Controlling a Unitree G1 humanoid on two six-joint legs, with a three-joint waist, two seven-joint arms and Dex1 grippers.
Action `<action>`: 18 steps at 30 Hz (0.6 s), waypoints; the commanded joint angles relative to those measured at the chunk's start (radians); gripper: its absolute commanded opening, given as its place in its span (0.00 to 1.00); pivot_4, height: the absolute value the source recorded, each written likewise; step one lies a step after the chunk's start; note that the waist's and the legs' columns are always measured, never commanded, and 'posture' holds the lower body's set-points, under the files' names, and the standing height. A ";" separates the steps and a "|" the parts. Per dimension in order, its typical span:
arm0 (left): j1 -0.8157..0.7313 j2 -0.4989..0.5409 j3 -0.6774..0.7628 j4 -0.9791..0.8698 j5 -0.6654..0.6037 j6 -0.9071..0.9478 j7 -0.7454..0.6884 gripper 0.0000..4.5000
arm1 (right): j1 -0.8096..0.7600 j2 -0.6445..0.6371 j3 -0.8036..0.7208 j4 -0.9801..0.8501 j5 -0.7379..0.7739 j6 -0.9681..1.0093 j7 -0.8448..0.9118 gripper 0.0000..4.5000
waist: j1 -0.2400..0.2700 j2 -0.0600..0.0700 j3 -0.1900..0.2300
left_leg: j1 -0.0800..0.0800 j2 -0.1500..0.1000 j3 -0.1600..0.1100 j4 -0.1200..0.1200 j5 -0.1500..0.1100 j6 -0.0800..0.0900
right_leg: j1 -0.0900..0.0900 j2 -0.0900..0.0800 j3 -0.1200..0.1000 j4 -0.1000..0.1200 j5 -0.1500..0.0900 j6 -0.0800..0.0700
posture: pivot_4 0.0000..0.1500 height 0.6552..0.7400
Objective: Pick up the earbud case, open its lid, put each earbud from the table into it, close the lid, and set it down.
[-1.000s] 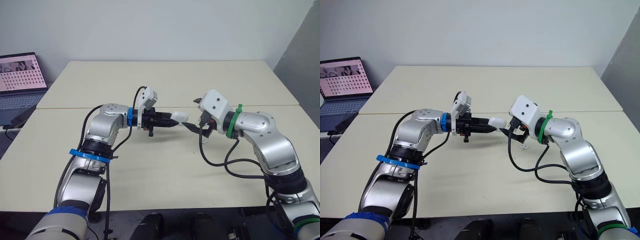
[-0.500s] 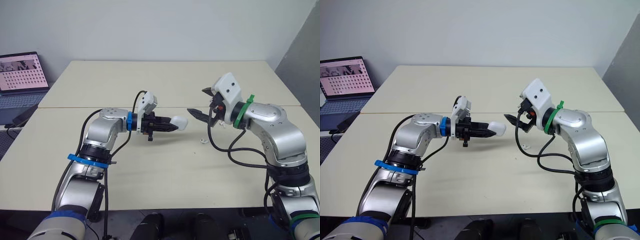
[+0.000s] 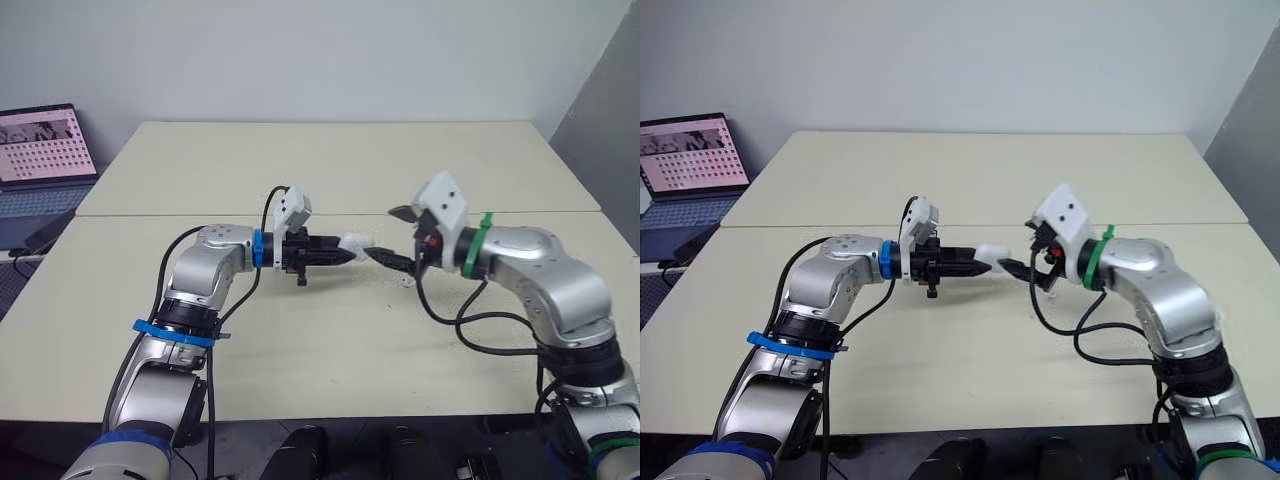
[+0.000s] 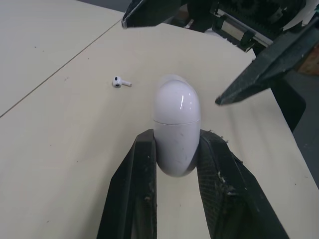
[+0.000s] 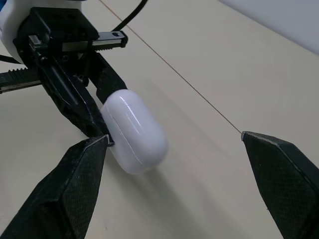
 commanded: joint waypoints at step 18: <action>0.001 -0.012 0.021 -0.019 -0.014 -0.042 0.046 0.16 | -0.015 0.027 -0.155 0.000 0.138 0.135 -0.080 0.99 | 0.002 0.000 0.000 | 0.000 0.000 0.000 0.000 0.000 0.000 | 0.000 0.000 0.000 0.000 0.000 0.000 | 1.00 1.00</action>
